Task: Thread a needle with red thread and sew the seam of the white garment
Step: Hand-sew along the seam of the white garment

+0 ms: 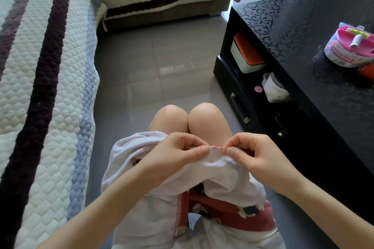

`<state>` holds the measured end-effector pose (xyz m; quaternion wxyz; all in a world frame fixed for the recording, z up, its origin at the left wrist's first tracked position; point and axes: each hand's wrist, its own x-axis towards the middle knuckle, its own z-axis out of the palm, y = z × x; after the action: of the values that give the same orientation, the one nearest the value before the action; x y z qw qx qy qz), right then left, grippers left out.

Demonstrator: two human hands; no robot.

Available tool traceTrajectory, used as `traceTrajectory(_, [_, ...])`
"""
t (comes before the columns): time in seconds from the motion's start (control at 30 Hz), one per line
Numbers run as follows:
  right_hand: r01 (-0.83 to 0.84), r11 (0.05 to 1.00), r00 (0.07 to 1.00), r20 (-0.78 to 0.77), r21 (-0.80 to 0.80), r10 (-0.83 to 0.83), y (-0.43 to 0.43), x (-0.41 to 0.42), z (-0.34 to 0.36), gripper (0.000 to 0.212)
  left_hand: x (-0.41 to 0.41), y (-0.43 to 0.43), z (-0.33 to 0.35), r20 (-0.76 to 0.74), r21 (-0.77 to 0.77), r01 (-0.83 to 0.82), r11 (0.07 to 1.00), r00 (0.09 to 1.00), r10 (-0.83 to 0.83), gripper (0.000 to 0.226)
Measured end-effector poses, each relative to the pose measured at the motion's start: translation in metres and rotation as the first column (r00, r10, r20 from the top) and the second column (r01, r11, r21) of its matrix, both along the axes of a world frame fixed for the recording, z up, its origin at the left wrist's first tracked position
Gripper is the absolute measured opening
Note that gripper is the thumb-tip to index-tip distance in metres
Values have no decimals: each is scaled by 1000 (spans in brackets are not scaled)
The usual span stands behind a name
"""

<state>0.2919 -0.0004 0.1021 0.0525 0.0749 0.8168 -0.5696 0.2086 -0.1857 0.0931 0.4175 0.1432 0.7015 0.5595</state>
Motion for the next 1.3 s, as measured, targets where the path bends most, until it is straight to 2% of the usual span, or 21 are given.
traceTrajectory(0.23, [-18,984,998,57,-179,29,3,0,-2,18,-3,-2,-4,247,184,-14,983,969,-33,14])
traceTrajectory(0.33, [-45,979,997,53,-197,56,3,-1,-3,20,-3,-2,-5,267,196,-11,981,963,-42,13])
traceTrajectory(0.6, [-128,961,990,30,-247,140,2,-5,-6,16,2,2,-3,210,176,29,984,975,-66,19])
traceTrajectory(0.67, [-135,970,988,41,-201,147,8,-3,-9,8,1,1,-6,194,162,-3,987,981,-29,22])
traceTrajectory(0.83, [-100,992,995,16,-81,102,11,0,-18,10,2,5,-10,158,151,-49,987,987,24,23])
traceTrajectory(1.0, [-88,990,996,7,-113,89,2,-3,-20,9,2,8,-8,175,168,-81,982,983,51,17])
traceTrajectory(1.17, [-118,986,992,-37,121,124,7,0,-24,8,-1,3,-8,179,181,-119,976,980,86,36])
traceTrajectory(1.3, [-99,988,991,-83,120,109,5,0,-25,9,-1,3,-5,201,184,-123,975,976,85,31])
